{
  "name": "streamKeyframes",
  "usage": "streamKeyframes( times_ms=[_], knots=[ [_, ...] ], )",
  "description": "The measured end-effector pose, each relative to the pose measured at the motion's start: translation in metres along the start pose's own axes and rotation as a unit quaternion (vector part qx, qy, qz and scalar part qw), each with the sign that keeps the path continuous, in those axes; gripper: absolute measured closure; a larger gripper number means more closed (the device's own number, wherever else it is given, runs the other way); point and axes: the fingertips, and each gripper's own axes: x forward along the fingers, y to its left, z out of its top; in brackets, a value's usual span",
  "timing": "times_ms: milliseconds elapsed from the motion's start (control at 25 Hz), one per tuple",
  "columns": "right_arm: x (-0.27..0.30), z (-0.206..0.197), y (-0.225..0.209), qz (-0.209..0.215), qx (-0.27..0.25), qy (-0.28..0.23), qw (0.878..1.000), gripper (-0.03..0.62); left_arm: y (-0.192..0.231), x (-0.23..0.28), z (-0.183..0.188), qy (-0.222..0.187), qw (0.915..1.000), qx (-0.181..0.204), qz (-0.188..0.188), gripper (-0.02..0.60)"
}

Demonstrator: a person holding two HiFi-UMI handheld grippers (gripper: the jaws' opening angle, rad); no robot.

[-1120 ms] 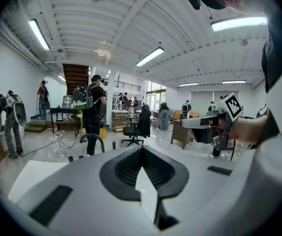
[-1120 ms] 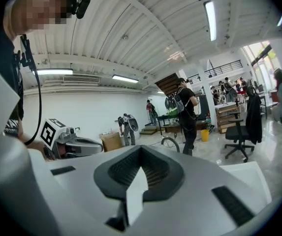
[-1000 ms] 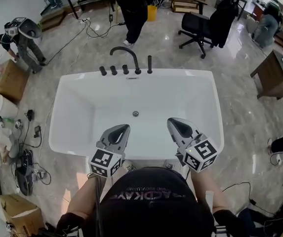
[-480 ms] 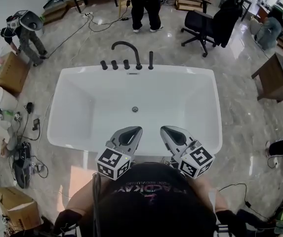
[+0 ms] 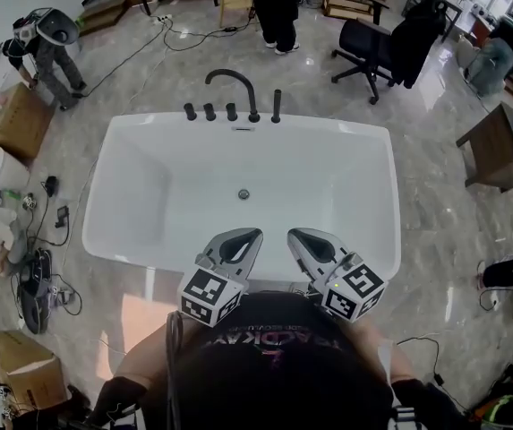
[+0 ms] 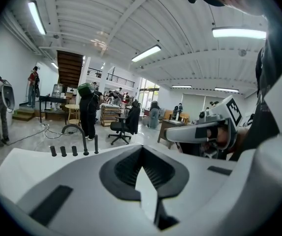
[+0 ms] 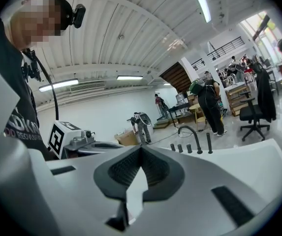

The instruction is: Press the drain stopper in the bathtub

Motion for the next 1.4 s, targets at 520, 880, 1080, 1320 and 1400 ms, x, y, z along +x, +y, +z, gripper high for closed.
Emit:
streamKeyframes(
  times_ms=[520,880,1080,1320,1400],
  knots=[
    [0.006,-0.003,0.004,0.010,0.001,0.004,1.000,0.583,0.019,-0.007,0.001,-0.012,0.9994,-0.021,0.024,0.574],
    [0.004,-0.003,0.003,0.013,0.003,0.004,1.000,0.583,0.016,-0.005,0.002,-0.008,0.9995,-0.020,0.024,0.574],
    [0.002,-0.004,0.004,0.018,0.006,0.005,1.000,0.583,0.014,-0.006,0.003,-0.008,0.9994,-0.019,0.027,0.574],
    [0.003,-0.007,0.008,0.021,0.008,0.006,1.000,0.583,0.014,-0.010,0.000,-0.006,0.9993,-0.021,0.030,0.574],
    [0.003,-0.006,0.009,0.023,0.008,0.005,1.000,0.583,0.013,-0.011,0.000,-0.006,0.9994,-0.019,0.030,0.574]
  ],
)
